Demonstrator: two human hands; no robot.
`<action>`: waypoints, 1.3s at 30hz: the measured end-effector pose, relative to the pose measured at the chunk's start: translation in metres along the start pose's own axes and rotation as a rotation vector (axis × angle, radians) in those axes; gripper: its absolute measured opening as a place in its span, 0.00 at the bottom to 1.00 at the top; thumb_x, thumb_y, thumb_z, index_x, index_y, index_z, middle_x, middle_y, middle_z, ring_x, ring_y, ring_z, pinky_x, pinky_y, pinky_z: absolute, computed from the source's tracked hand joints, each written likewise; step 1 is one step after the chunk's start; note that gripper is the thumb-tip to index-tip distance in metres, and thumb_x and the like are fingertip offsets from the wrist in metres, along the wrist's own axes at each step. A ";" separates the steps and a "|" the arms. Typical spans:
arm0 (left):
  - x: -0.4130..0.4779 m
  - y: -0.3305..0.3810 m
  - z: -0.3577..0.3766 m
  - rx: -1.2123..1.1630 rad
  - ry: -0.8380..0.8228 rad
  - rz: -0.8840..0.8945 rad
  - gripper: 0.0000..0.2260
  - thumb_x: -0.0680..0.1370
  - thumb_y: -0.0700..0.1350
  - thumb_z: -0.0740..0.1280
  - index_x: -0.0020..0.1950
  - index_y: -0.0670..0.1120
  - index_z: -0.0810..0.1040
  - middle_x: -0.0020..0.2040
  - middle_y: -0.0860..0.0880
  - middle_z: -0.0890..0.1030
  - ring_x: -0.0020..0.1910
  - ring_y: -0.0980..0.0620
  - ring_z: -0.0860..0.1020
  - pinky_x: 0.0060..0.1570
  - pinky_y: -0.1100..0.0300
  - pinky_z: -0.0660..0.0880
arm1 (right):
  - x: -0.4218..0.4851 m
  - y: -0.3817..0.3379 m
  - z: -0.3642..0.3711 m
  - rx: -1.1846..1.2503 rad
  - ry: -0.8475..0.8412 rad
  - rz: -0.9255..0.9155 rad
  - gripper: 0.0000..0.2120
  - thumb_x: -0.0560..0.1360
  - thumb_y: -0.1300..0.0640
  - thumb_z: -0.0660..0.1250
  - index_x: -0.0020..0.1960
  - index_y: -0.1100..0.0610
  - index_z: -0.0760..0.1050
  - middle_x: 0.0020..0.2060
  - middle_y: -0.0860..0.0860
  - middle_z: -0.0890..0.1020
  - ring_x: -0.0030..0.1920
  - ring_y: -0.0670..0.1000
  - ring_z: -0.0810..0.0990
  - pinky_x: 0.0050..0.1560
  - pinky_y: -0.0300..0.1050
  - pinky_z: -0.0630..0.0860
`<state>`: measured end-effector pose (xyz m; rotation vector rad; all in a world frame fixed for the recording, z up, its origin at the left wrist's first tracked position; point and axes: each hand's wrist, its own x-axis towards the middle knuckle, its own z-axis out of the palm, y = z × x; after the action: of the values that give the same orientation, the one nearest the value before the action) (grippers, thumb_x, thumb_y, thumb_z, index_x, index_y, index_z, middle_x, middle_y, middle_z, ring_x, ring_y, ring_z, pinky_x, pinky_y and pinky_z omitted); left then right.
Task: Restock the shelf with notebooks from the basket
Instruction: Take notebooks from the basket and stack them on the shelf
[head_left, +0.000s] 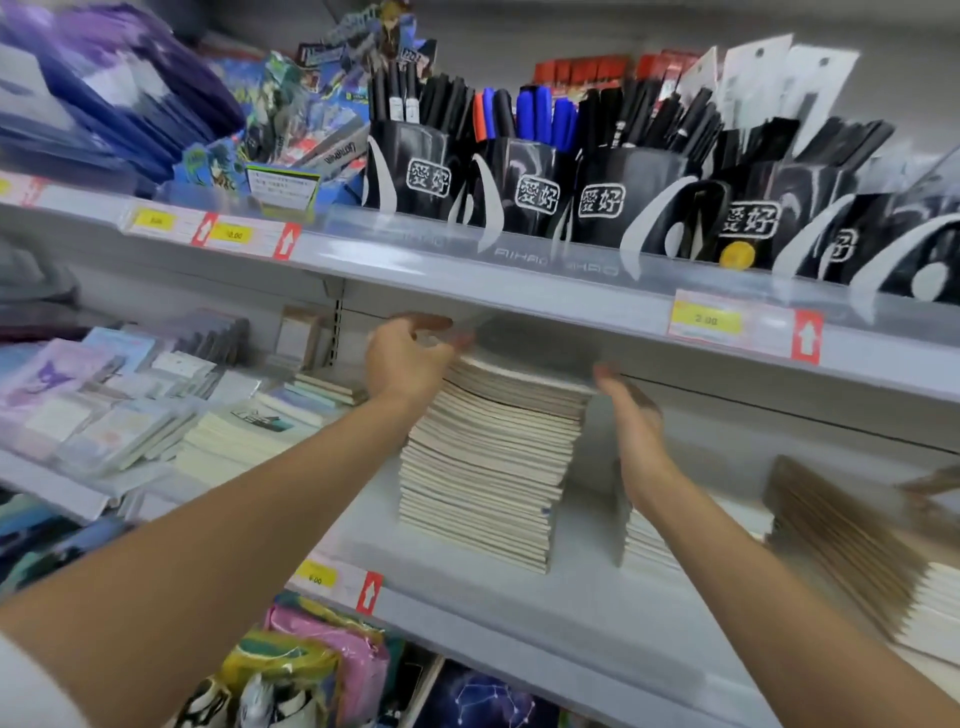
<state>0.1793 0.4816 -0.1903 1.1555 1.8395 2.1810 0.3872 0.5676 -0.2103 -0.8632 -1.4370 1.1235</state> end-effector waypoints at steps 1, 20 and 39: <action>0.007 -0.003 0.003 -0.002 -0.005 -0.010 0.13 0.68 0.54 0.76 0.49 0.51 0.83 0.53 0.50 0.81 0.53 0.52 0.77 0.48 0.61 0.73 | 0.004 0.004 0.002 -0.062 0.003 -0.038 0.37 0.66 0.34 0.70 0.70 0.51 0.70 0.64 0.46 0.75 0.63 0.49 0.72 0.63 0.44 0.65; 0.032 -0.045 0.036 -0.384 -0.174 0.058 0.15 0.78 0.43 0.67 0.64 0.45 0.76 0.58 0.46 0.79 0.54 0.52 0.76 0.47 0.73 0.73 | 0.019 0.027 0.031 -0.146 0.062 -0.247 0.24 0.73 0.43 0.69 0.67 0.45 0.71 0.65 0.49 0.76 0.65 0.47 0.72 0.59 0.40 0.69; 0.040 -0.068 0.024 -0.231 -0.331 0.139 0.31 0.71 0.64 0.68 0.72 0.60 0.66 0.65 0.52 0.77 0.64 0.52 0.75 0.62 0.55 0.75 | 0.013 0.025 0.039 -0.232 -0.042 -0.259 0.33 0.72 0.36 0.58 0.75 0.40 0.55 0.71 0.49 0.69 0.71 0.49 0.68 0.69 0.42 0.66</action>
<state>0.1369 0.5403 -0.2293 1.5186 1.3757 2.0450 0.3444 0.5805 -0.2301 -0.7883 -1.6840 0.7956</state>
